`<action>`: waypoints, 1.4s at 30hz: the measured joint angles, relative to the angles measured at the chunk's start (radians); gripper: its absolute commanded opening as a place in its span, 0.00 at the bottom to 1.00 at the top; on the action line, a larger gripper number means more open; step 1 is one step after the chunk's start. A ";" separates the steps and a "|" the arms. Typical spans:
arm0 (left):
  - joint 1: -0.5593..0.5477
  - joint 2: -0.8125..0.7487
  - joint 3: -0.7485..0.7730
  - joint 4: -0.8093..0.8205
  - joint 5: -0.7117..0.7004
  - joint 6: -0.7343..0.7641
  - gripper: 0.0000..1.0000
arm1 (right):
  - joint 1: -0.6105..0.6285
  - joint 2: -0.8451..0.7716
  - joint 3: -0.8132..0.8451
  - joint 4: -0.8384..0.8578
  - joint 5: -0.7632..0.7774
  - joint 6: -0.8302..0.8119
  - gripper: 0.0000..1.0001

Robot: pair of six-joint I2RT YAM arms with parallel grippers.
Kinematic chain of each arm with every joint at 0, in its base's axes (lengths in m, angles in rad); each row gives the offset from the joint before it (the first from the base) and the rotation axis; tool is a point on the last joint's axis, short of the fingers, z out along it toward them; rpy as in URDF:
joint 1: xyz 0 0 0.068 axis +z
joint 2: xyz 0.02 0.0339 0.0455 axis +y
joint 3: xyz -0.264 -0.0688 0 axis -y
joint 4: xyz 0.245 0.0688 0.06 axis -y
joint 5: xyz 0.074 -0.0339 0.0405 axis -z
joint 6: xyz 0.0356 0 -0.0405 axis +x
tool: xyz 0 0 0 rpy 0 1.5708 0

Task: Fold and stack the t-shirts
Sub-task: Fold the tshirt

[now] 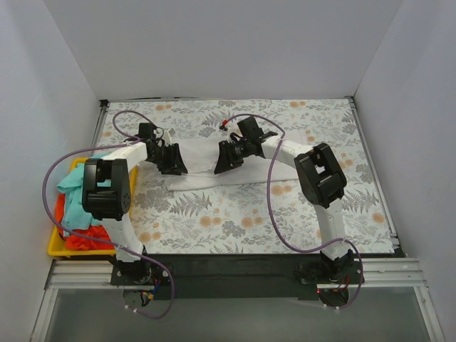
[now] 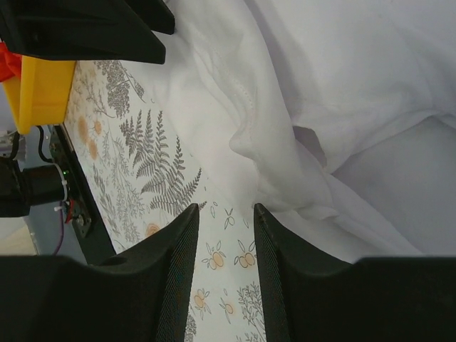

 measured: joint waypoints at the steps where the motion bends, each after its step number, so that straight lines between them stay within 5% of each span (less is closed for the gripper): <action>1: 0.000 0.007 0.000 0.002 -0.002 -0.001 0.41 | 0.003 0.004 0.000 0.001 0.002 0.003 0.44; 19: 0.005 0.041 0.000 0.016 -0.027 -0.019 0.43 | 0.013 0.063 -0.014 0.027 0.014 0.035 0.56; 26: 0.009 0.041 -0.003 0.022 -0.033 -0.018 0.30 | 0.014 0.059 -0.015 0.024 0.029 0.033 0.49; 33: 0.010 0.038 -0.007 0.022 -0.010 -0.014 0.02 | 0.014 0.047 -0.016 0.013 0.042 0.021 0.48; 36: 0.010 0.037 -0.007 0.022 0.013 -0.014 0.00 | 0.014 0.013 -0.029 0.003 0.051 -0.001 0.40; 40: 0.010 0.037 0.012 0.019 0.044 -0.015 0.00 | 0.014 -0.046 -0.058 -0.011 0.060 -0.045 0.15; 42: 0.010 0.037 0.034 0.022 0.068 -0.020 0.00 | 0.014 -0.067 -0.074 -0.020 0.072 -0.063 0.12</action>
